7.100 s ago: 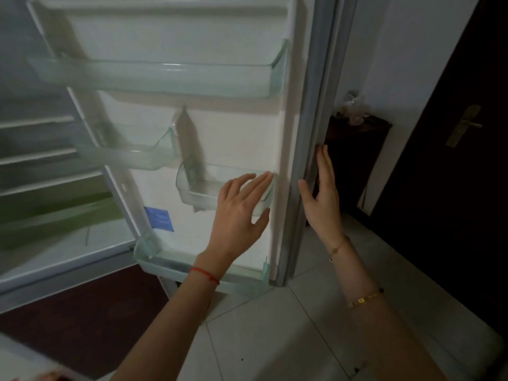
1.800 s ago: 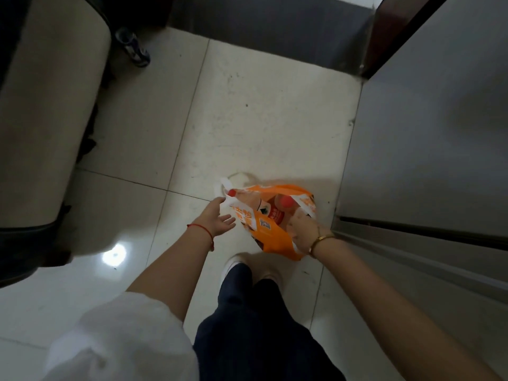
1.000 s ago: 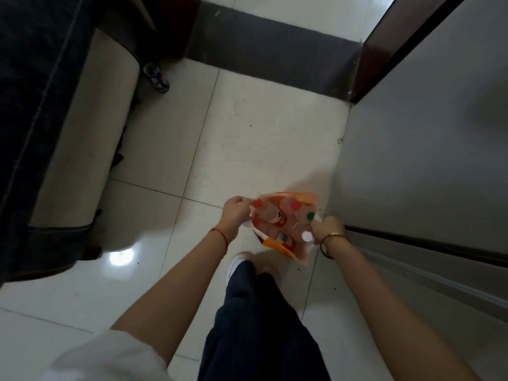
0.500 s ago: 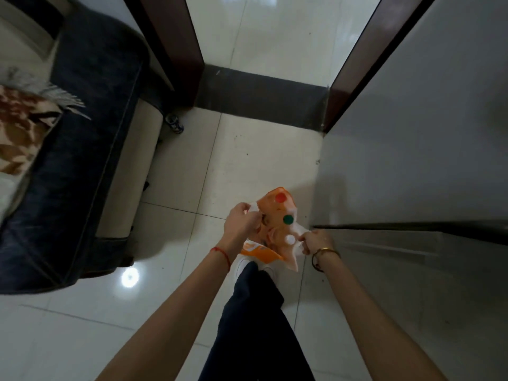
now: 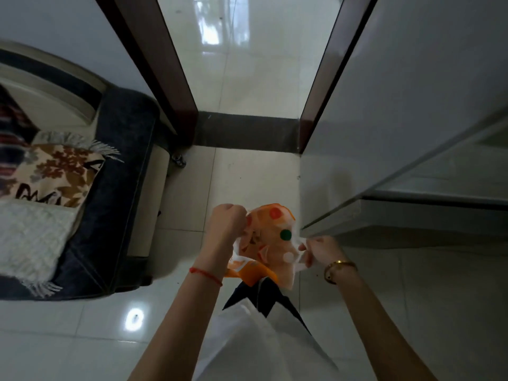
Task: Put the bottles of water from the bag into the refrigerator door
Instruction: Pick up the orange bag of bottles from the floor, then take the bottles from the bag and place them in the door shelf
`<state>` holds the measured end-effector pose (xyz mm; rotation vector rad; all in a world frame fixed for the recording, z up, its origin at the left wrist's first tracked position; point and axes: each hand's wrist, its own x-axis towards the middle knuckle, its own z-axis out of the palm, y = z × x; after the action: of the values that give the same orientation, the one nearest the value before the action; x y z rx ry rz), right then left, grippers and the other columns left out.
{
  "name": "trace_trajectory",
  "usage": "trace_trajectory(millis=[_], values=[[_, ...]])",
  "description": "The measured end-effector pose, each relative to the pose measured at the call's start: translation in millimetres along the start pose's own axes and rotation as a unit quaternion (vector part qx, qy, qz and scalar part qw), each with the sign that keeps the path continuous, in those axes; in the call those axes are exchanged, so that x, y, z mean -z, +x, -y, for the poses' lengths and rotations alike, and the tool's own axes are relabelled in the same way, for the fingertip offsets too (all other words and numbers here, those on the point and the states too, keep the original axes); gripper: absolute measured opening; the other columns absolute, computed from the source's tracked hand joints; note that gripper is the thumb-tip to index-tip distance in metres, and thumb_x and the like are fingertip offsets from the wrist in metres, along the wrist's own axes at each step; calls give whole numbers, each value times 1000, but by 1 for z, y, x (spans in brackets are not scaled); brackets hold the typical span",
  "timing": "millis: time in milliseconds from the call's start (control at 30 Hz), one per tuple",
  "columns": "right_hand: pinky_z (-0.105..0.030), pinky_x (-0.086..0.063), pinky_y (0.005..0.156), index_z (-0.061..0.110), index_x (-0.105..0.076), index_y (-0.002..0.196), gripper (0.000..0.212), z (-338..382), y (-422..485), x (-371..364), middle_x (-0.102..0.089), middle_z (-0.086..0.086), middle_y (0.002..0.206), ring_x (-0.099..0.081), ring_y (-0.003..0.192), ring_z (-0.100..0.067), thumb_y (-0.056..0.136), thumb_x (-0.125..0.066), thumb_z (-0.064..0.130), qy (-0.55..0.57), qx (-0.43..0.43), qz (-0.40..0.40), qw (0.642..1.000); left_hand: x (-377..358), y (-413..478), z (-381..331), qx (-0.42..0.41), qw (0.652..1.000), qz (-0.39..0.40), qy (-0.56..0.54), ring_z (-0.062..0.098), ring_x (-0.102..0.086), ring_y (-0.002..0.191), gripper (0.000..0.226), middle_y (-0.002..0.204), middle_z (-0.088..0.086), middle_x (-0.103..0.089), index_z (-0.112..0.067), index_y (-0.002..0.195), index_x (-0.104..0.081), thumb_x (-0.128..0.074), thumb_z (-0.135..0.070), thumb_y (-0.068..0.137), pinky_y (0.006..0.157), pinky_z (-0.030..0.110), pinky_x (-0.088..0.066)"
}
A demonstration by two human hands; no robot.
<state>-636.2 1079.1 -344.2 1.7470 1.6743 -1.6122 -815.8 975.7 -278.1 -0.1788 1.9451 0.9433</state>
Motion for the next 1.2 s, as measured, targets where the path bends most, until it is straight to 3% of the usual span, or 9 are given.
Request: trace_trajectory(millis=[167, 267, 367, 567, 700, 800, 933, 1067, 1200], values=[[-30, -49, 71, 7, -70, 68, 31, -22, -37, 17, -62, -6, 48, -59, 55, -17, 86, -45, 12, 13, 2, -33, 999, 1, -64, -15, -69, 996, 57, -12, 14, -50, 57, 27, 67, 2, -51, -14, 67, -48, -46, -2, 91, 55, 25, -44], [-22, -51, 63, 11, -67, 63, 34, -38, -53, 24, -64, -6, 53, -59, 46, -5, 89, -46, 15, 14, 7, -50, 999, -1, -95, -22, -85, 993, 78, 10, 13, -48, 57, 25, 67, 1, -49, -12, 69, -48, -45, -1, 92, 51, 23, -41], [-31, -53, 73, 12, -68, 64, 33, -55, -69, 29, -68, -5, 57, -63, 59, -17, 90, -49, 19, 29, 25, -66, 997, -6, -121, -25, -107, 988, 106, 41, 14, -43, 54, 15, 66, 2, -44, -4, 84, -53, -42, 2, 92, 51, 23, -40], [-24, -39, 61, 11, -65, 64, 40, -88, -106, 41, -69, -9, 73, -57, 68, -19, 95, -48, 28, -3, 20, -160, 987, -29, -160, -24, -129, 973, 167, 90, 17, -40, 52, 16, 62, 7, -40, -2, 91, -56, -41, 1, 91, 82, 44, -52], [-25, -34, 57, 2, -68, 80, 35, -111, -129, 49, -67, -11, 79, -56, 67, -20, 95, -48, 25, 11, -18, -219, 976, -43, -179, -26, -149, 963, 199, 100, 11, -41, 37, 26, 48, 3, -43, 9, 108, -59, -39, 0, 93, 58, 30, -46], [-31, -45, 77, 1, -66, 98, 22, -130, -140, 49, -68, -18, 99, -61, 96, -33, 92, -53, 18, 18, -9, -314, 949, -57, -192, -24, -151, 954, 230, 114, 3, -35, 22, 32, 52, 4, -39, 12, 120, -56, -39, 0, 95, 55, 26, -42], [-23, -44, 68, 3, -65, 94, 13, -140, -153, 39, -70, -12, 92, -62, 84, -22, 91, -59, 14, 105, 50, -428, 896, -77, -208, -20, -151, 937, 275, 150, 3, -33, 20, 21, 33, -5, -40, 4, 100, -59, -39, 0, 93, 53, 26, -41], [-12, -38, 61, 8, -66, 99, 19, -149, -144, 29, -70, -8, 96, -61, 83, -15, 91, -60, 24, 118, 31, -336, 934, -99, -227, -18, -122, 927, 304, 183, 2, -31, 19, 15, 28, -7, -38, 2, 90, -54, -40, 0, 95, 34, 17, -35], [-25, -43, 87, 9, -59, 123, 37, -157, -140, 32, -63, -11, 124, -58, 117, -26, 95, -51, 32, 52, -36, -213, 975, -122, -251, -8, -127, 923, 321, 170, 4, -27, 20, 30, 46, 2, -37, -5, 66, -43, -38, 4, 94, 49, 25, -33]])
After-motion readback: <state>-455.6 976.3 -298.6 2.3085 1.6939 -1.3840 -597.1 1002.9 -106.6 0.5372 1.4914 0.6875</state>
